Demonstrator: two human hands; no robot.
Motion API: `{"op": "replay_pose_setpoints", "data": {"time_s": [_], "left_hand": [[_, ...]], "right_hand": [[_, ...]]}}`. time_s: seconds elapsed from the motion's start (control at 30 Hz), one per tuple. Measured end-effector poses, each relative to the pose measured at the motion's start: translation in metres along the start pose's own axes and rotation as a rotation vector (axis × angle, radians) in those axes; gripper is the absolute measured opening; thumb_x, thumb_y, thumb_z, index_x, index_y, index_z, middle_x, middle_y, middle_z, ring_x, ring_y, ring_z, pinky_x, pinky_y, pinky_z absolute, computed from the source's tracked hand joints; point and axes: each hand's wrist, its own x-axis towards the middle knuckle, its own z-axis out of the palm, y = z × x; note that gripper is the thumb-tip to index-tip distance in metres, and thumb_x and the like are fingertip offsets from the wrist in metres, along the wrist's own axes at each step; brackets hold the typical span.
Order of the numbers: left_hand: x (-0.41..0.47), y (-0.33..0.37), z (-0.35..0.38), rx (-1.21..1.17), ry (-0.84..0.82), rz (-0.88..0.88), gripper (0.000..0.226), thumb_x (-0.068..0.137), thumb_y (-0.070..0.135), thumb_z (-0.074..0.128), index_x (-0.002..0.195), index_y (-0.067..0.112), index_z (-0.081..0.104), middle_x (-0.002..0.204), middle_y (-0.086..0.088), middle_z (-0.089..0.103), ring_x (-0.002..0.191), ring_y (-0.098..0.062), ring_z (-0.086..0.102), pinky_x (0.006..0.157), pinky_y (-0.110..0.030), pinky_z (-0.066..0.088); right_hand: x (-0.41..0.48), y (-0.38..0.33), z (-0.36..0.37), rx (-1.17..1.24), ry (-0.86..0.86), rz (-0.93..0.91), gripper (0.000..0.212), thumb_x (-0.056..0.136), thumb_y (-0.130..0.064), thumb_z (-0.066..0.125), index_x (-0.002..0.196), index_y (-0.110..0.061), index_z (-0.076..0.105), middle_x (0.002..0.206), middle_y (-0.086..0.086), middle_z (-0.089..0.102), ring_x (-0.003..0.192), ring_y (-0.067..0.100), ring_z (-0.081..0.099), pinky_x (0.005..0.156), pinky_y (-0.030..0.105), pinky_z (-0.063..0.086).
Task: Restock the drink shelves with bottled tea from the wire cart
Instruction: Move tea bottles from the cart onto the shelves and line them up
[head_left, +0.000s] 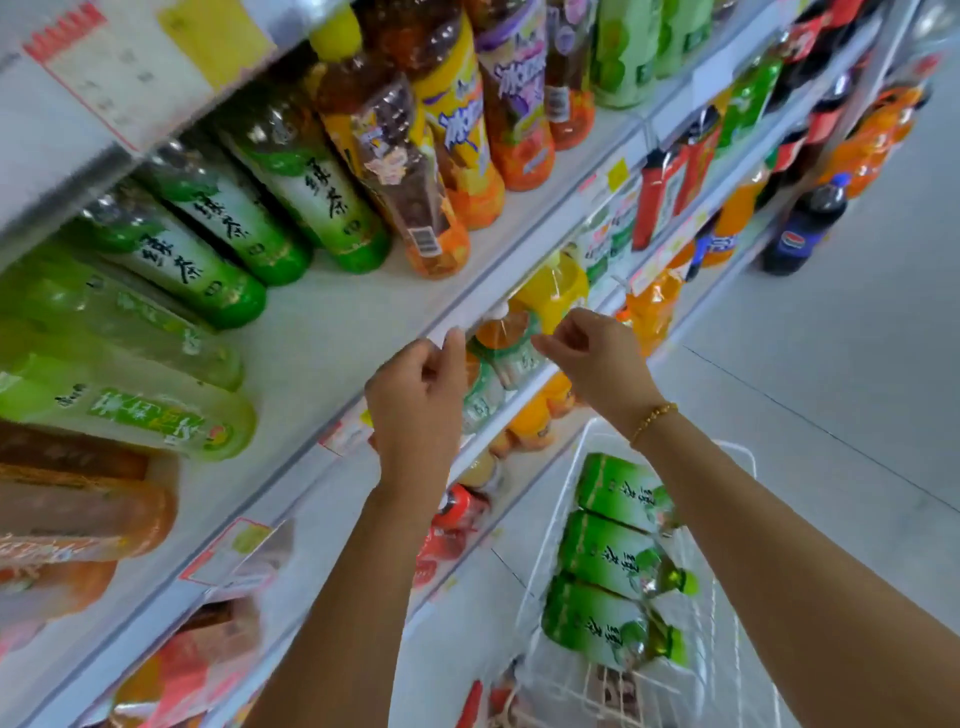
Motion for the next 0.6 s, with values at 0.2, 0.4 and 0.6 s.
{"op": "replay_pose_setpoints", "data": {"time_s": [0.2, 0.4, 0.6], "left_hand": [[-0.105, -0.052, 0.082, 0.084, -0.671, -0.068, 0.046, 0.087, 0.024, 0.066, 0.05, 0.022, 0.038, 0.042, 0.005, 0.037, 0.043, -0.005, 0.043, 0.048, -0.019, 0.032], [-0.204, -0.141, 0.128, 0.523, -1.295, -0.282, 0.042, 0.083, 0.03, 0.069, 0.118, 0.012, 0.058, 0.119, -0.006, 0.058, 0.11, -0.023, 0.057, 0.091, -0.03, 0.046], [-0.229, -0.169, 0.115, 0.708, -1.245, -0.169, 0.032, 0.079, 0.024, 0.064, 0.11, 0.015, 0.058, 0.112, -0.006, 0.052, 0.105, -0.023, 0.054, 0.085, -0.033, 0.049]], "right_hand": [[-0.1, 0.144, -0.045, -0.104, -0.031, 0.597, 0.025, 0.085, -0.025, 0.065, 0.073, -0.005, 0.055, 0.072, 0.011, 0.062, 0.057, 0.02, 0.053, 0.05, 0.024, 0.04], [-0.217, 0.232, -0.01, -0.245, -0.219, 0.845, 0.021, 0.087, -0.014, 0.059, 0.106, -0.004, 0.06, 0.102, 0.009, 0.058, 0.088, 0.021, 0.053, 0.071, 0.022, 0.038], [-0.263, 0.251, 0.007, -0.365, -0.304, 0.758, 0.047, 0.088, -0.009, 0.055, 0.133, -0.015, 0.045, 0.134, 0.006, 0.046, 0.116, 0.021, 0.052, 0.093, 0.023, 0.041]]}}
